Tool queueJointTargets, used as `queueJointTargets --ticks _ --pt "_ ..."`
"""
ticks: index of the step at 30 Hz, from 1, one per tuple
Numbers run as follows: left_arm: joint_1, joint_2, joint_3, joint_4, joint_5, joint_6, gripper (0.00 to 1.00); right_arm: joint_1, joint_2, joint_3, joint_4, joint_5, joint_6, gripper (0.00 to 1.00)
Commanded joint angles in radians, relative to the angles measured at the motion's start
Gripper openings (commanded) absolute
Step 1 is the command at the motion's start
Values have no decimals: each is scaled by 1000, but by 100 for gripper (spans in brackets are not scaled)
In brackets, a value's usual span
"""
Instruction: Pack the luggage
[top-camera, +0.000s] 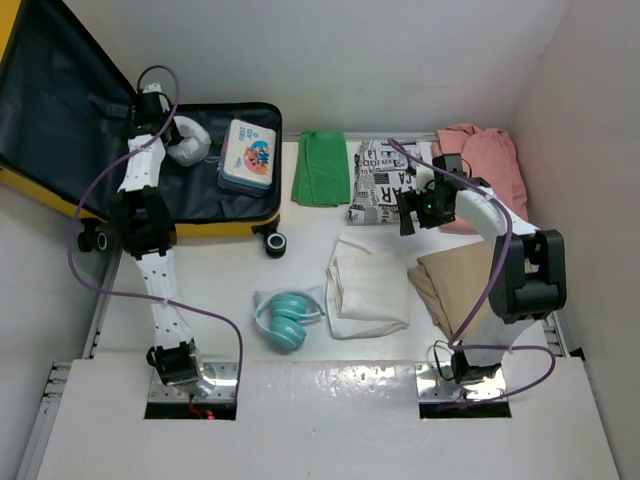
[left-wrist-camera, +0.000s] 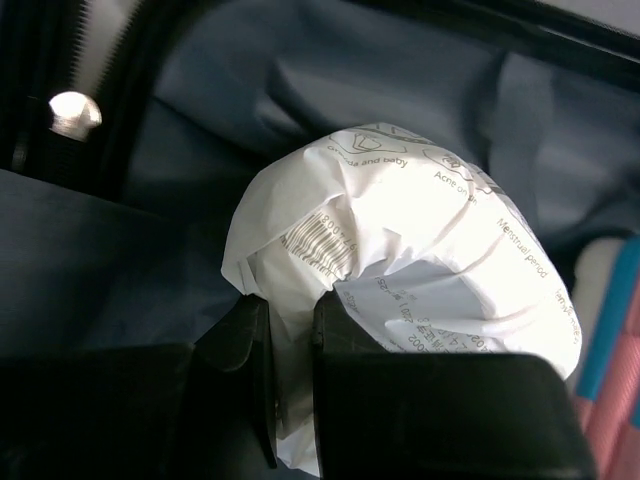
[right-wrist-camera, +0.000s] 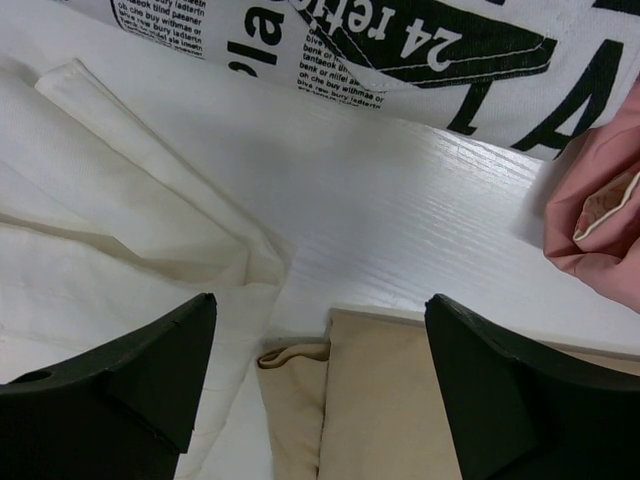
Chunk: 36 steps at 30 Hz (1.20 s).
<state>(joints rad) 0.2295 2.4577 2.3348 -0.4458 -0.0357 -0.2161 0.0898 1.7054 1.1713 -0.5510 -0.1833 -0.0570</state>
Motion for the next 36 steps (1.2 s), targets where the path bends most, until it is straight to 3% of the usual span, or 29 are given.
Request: queueJointTargets --ticks 1,2,4,5,6,10,13,17,20,22,24,25,26,28,29,30,36 --pt "5 9 11 78 -99 -23 11 5 11 40 17 4 -15 84" --pt "14 9 11 78 -99 -23 39 8 14 42 17 5 -18 85" --pt "24 9 -27 78 -87 -39 72 7 17 45 16 4 -20 85" --pt "24 -5 -37 78 -76 -39 96 7 20 47 16 1 -18 85" --pt "24 -15 -46 78 -52 -39 100 8 20 50 16 -4 -18 85" --pt "54 -110 -116 136 153 -37 100 7 25 45 19 -19 -11 85" --pt "73 -280 -279 290 303 -37 100 1 5 28 26 -34 -3 85" --pt "82 -527 -489 488 405 -48 100 -13 -16 7 31 -54 14 85" --pt "82 -687 -594 515 473 31 100 -30 -43 -27 39 -70 25 85" --pt "57 -747 -637 419 537 201 100 -38 -64 -44 40 -82 28 85" --pt "30 -831 -685 299 722 372 100 -42 -76 -64 33 -85 25 85" --pt "13 -857 -704 125 768 471 100 -45 -82 -68 23 -90 11 85" --pt "-34 -911 -725 26 813 674 97 -45 -87 -79 19 -90 2 85" --pt "-94 -954 -799 -267 824 879 87 -53 -99 -91 10 -91 -6 85" --pt "-163 -992 -855 -354 810 1056 84 -56 -99 -99 -9 -94 -16 85" --pt "-200 -1009 -888 -467 792 1119 80 -59 -102 -102 -12 -97 -20 84" --pt "-449 -1138 -1164 -525 703 1335 87 -68 -145 -153 -37 -114 -38 83"
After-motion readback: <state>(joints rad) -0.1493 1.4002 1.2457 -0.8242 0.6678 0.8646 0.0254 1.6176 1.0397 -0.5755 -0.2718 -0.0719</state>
